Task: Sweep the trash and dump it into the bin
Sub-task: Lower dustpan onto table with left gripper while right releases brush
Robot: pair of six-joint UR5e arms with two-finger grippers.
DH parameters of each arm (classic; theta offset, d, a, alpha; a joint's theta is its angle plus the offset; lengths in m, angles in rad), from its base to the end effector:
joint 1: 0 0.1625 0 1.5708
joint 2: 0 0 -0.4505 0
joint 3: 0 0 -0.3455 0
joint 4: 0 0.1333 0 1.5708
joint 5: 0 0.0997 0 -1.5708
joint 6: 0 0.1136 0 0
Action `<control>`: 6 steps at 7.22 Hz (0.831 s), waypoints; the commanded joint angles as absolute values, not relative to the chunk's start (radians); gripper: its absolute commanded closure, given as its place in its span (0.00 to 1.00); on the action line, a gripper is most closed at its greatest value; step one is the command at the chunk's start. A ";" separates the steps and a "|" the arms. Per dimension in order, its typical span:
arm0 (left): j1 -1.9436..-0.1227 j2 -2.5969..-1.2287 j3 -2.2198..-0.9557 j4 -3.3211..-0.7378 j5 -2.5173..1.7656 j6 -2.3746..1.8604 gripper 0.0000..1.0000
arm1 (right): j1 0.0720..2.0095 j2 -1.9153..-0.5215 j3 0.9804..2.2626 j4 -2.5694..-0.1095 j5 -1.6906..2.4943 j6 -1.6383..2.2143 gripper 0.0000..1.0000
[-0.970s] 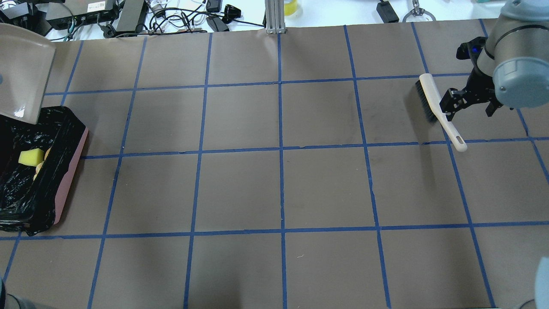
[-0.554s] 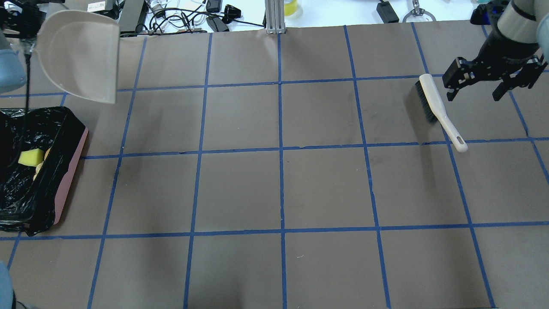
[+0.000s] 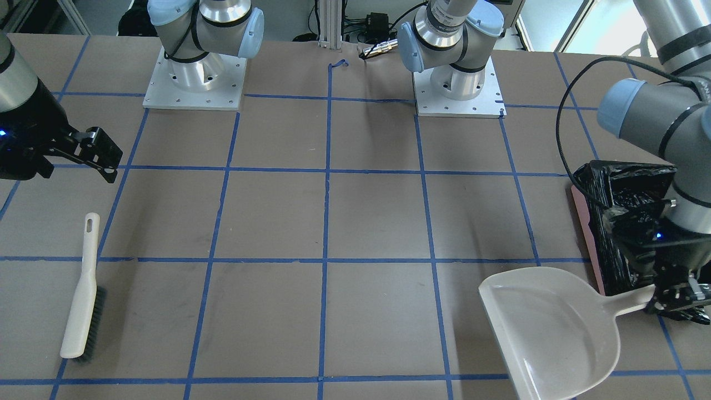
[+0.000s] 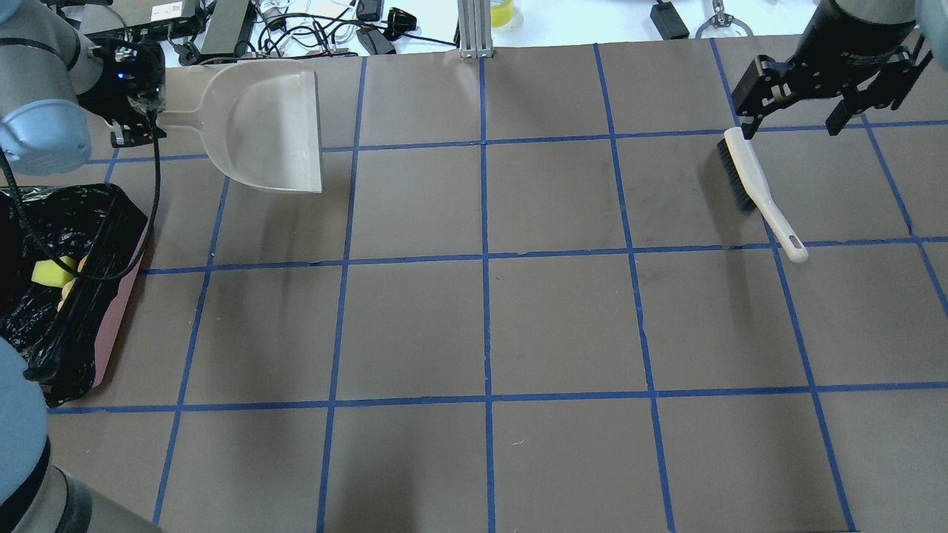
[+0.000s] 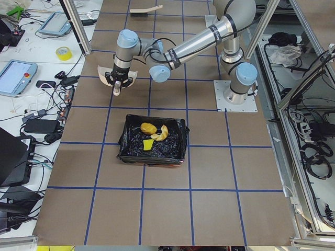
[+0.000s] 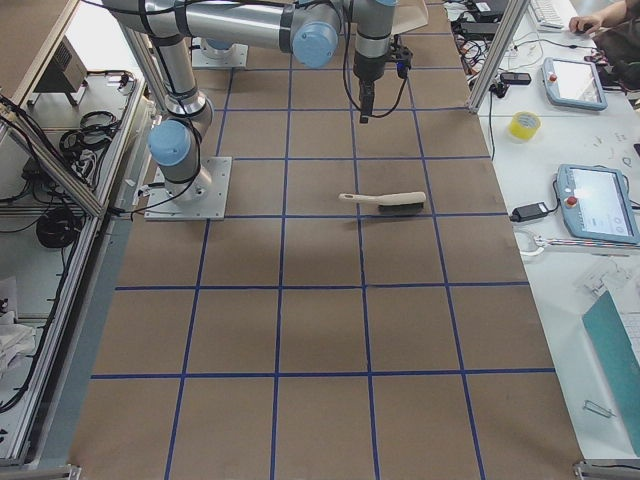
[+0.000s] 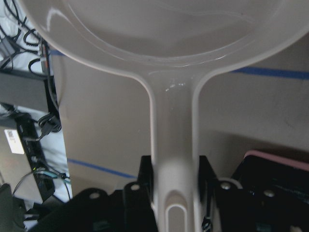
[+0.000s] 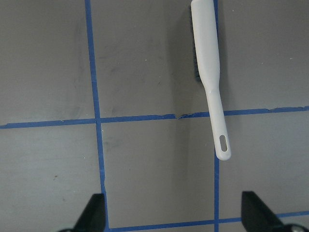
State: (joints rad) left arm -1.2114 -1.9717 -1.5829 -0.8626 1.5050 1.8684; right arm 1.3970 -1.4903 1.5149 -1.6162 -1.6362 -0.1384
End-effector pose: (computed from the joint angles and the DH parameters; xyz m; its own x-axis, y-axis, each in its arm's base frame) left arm 0.0865 -0.6305 0.3592 -0.0458 0.9539 -0.2966 0.9981 0.0558 0.0252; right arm 0.0403 -0.4981 0.4918 -0.9970 0.0364 0.0676 0.0357 0.9993 -0.0116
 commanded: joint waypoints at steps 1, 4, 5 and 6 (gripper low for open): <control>-1.226 -2.052 -1.574 -0.913 1.466 1.868 1.00 | 1.464 -1.493 1.502 -1.614 -1.652 -0.111 0.00; -1.311 -2.082 -1.560 -0.994 1.479 1.854 1.00 | 1.610 -1.499 1.505 -1.621 -1.641 0.006 0.00; -1.312 -2.082 -1.568 -1.008 1.480 1.861 1.00 | 1.629 -1.500 1.509 -1.621 -1.646 0.006 0.00; -1.312 -2.082 -1.577 -1.011 1.485 1.862 1.00 | 1.632 -1.502 1.508 -1.614 -1.638 0.005 0.00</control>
